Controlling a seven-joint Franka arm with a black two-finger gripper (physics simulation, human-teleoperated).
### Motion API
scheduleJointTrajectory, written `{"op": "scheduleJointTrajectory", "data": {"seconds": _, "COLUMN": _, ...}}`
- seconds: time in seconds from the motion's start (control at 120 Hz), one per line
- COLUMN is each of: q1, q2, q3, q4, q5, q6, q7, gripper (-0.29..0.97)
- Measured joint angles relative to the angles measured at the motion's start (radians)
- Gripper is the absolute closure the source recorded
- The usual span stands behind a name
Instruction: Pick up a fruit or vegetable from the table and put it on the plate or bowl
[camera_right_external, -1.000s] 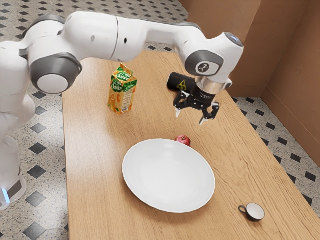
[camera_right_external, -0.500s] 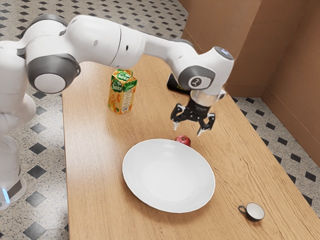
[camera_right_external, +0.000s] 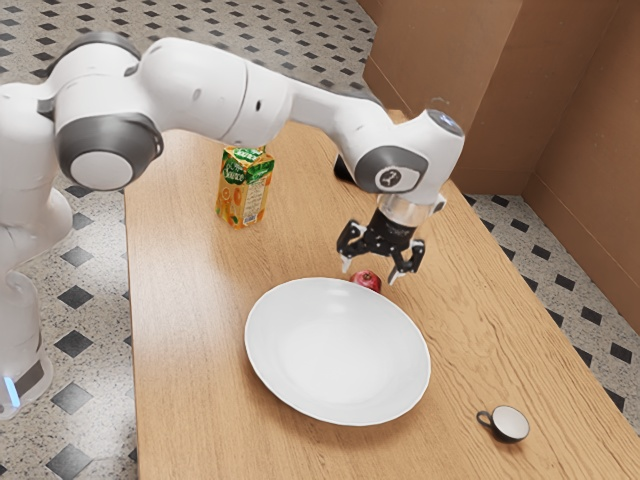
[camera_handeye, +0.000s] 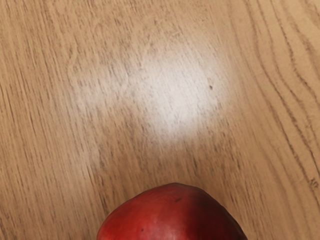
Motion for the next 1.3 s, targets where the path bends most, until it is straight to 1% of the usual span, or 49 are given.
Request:
{"op": "scheduleJointTrajectory", "data": {"seconds": 0.233, "q1": 0.016, "q2": 0.019, "q3": -0.004, "q4": -0.009, "q5": -0.025, "q6": 0.024, "q7": 0.004, "gripper": 0.02}}
{"op": "scheduleJointTrajectory", "data": {"seconds": 0.342, "q1": 0.036, "q2": 0.024, "q3": -0.032, "q4": -0.019, "q5": -0.028, "q6": 0.043, "q7": 0.006, "gripper": 0.02}}
{"op": "scheduleJointTrajectory", "data": {"seconds": 0.683, "q1": 0.079, "q2": 0.040, "q3": -0.075, "q4": -0.028, "q5": -0.037, "q6": 0.089, "q7": 0.014, "gripper": 0.02}}
{"op": "scheduleJointTrajectory", "data": {"seconds": 0.733, "q1": 0.079, "q2": 0.041, "q3": -0.076, "q4": -0.028, "q5": -0.038, "q6": 0.093, "q7": 0.016, "gripper": 0.06}}
{"op": "scheduleJointTrajectory", "data": {"seconds": 0.825, "q1": 0.078, "q2": 0.041, "q3": -0.076, "q4": -0.028, "q5": -0.038, "q6": 0.097, "q7": 0.018, "gripper": 0.18}}
{"op": "scheduleJointTrajectory", "data": {"seconds": 0.917, "q1": 0.078, "q2": 0.044, "q3": -0.076, "q4": -0.028, "q5": -0.039, "q6": 0.100, "q7": 0.020, "gripper": 0.24}}
{"op": "scheduleJointTrajectory", "data": {"seconds": 1.042, "q1": 0.078, "q2": 0.046, "q3": -0.076, "q4": -0.028, "q5": -0.039, "q6": 0.102, "q7": 0.022, "gripper": 0.29}}
{"op": "scheduleJointTrajectory", "data": {"seconds": 1.3, "q1": 0.077, "q2": 0.036, "q3": -0.070, "q4": -0.022, "q5": -0.034, "q6": 0.095, "q7": 0.025, "gripper": 0.33}}
